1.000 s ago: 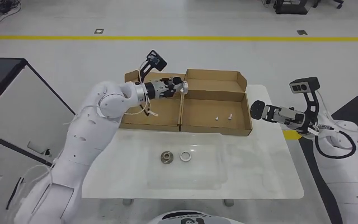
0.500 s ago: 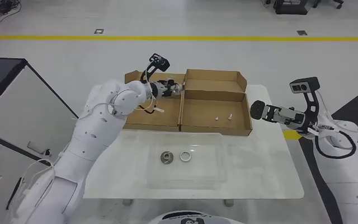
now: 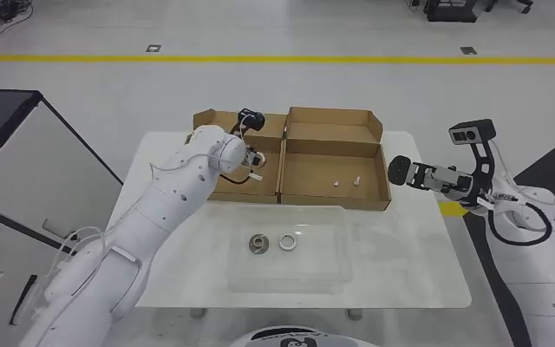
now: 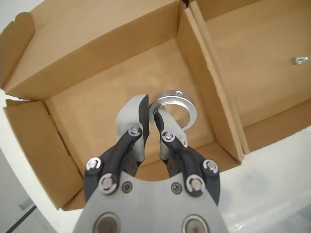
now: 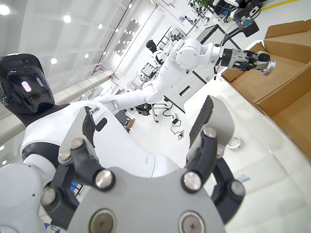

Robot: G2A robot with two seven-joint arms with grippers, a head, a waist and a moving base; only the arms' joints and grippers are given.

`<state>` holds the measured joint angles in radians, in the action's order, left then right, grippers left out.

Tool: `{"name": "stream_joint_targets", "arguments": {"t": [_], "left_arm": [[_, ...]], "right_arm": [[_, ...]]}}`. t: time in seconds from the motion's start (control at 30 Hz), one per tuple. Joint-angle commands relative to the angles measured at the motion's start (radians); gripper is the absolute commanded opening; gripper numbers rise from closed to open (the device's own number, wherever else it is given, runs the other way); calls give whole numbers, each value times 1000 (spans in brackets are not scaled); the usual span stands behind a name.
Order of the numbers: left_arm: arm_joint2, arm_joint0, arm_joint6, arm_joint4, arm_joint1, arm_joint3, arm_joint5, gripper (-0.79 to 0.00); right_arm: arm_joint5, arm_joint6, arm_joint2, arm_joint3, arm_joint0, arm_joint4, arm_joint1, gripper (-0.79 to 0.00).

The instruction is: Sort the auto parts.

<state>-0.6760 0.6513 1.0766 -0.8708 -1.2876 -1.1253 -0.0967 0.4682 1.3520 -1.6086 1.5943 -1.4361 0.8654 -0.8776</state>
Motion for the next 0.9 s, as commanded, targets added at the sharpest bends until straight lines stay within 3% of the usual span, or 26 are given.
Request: {"name": "stream_joint_targets", "arguments": {"t": [0.0, 0.3, 0.6, 0.7, 0.73, 0.8, 0.83, 0.87], "left_arm": [[33, -11, 0, -24, -15, 44, -10, -785], [110, -45, -10, -42, -79, 183, -23, -785], [145, -60, -30, -87, -120, 273, -30, -785], [146, -62, -34, -89, -129, 294, -27, -739], [146, -63, -35, -90, -132, 299, -26, -702], [146, -64, -38, -94, -138, 308, -17, -471], [145, -65, -40, -95, -140, 313, -15, -126], [144, -66, -40, -96, -142, 317, -14, 0]], "right_arm": [[0, 0, 0, 0, 0, 0, 0, 0], [0, 0, 0, 0, 0, 0, 0, 0], [0, 0, 0, 0, 0, 0, 0, 0], [0, 0, 0, 0, 0, 0, 0, 0], [0, 0, 0, 0, 0, 0, 0, 0], [0, 0, 0, 0, 0, 0, 0, 0], [0, 0, 0, 0, 0, 0, 0, 0], [0, 0, 0, 0, 0, 0, 0, 0]]}}
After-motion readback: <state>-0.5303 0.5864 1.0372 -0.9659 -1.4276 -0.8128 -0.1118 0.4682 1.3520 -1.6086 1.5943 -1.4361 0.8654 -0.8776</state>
